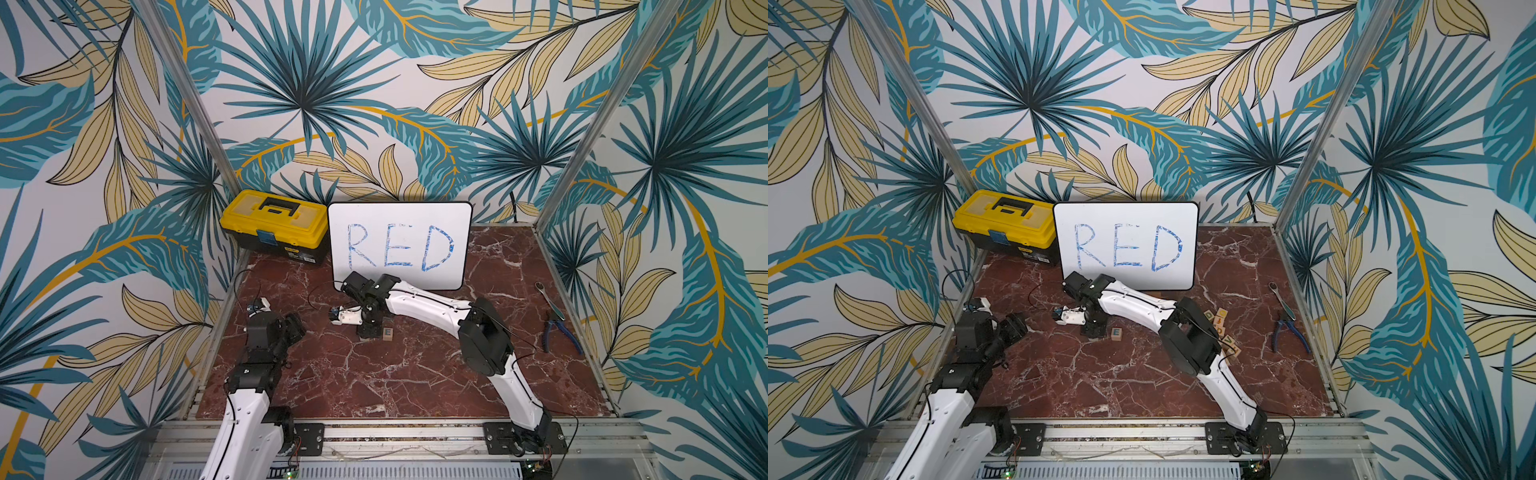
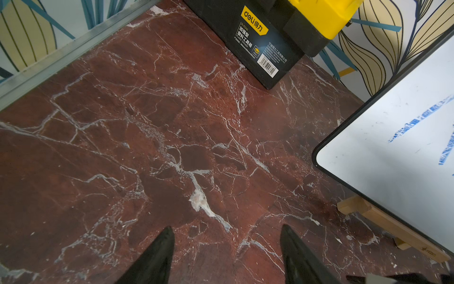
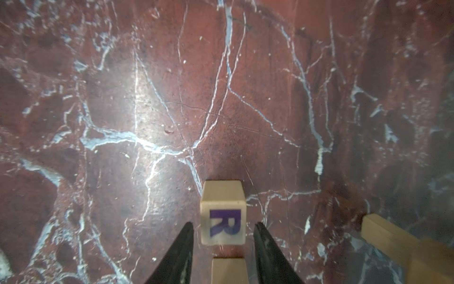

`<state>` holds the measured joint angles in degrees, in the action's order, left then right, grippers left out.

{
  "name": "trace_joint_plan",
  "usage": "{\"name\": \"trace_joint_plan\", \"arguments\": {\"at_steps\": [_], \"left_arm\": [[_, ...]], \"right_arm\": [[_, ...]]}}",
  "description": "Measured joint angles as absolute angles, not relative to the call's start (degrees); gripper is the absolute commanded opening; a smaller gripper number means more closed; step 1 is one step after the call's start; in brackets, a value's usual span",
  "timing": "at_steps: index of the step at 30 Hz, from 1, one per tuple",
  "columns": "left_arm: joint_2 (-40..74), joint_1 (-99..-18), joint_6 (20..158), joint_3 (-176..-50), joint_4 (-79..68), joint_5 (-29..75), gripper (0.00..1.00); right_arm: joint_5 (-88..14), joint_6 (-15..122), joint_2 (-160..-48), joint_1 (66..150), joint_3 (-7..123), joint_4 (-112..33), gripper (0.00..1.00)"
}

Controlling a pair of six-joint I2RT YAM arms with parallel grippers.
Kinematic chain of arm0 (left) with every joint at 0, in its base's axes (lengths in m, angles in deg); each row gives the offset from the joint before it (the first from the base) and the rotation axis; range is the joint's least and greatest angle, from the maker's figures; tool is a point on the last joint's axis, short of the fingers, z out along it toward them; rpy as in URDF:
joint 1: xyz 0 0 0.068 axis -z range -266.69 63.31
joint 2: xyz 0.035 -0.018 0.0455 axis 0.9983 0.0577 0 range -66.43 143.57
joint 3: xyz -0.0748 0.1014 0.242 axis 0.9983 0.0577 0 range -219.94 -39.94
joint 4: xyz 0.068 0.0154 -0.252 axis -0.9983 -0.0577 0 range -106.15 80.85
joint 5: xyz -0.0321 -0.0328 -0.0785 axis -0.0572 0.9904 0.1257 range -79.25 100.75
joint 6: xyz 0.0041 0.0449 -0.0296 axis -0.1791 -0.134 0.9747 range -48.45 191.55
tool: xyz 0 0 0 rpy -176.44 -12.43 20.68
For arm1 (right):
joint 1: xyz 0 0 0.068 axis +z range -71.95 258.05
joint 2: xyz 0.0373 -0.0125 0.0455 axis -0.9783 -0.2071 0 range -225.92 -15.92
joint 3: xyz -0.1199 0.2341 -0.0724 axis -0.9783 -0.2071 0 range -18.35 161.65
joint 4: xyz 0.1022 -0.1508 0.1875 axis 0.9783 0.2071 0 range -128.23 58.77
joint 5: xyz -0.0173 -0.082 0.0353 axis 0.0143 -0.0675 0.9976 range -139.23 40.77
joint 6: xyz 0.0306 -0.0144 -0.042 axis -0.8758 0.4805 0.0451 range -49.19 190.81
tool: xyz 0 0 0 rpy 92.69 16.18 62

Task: Assemble the uppercase word "red" with letter blocks
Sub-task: Adjust the letter block at the center of the board.

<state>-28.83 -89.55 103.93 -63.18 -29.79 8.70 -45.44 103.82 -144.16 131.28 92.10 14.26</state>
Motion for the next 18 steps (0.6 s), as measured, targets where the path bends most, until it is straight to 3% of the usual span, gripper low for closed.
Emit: {"name": "trace_joint_plan", "arguments": {"at_steps": [10, 18], "left_arm": [[-29.0, -88.7, 101.6, -63.4, -30.1, 10.8, 0.66], [-24.4, -75.1, 99.0, -67.4, -29.8, 4.5, 0.66]], "right_arm": [[-48.0, 98.1, -125.2, 129.6, 81.5, 9.1, 0.42], [-53.6, 85.0, -105.3, 125.6, 67.7, 7.3, 0.43]]}}
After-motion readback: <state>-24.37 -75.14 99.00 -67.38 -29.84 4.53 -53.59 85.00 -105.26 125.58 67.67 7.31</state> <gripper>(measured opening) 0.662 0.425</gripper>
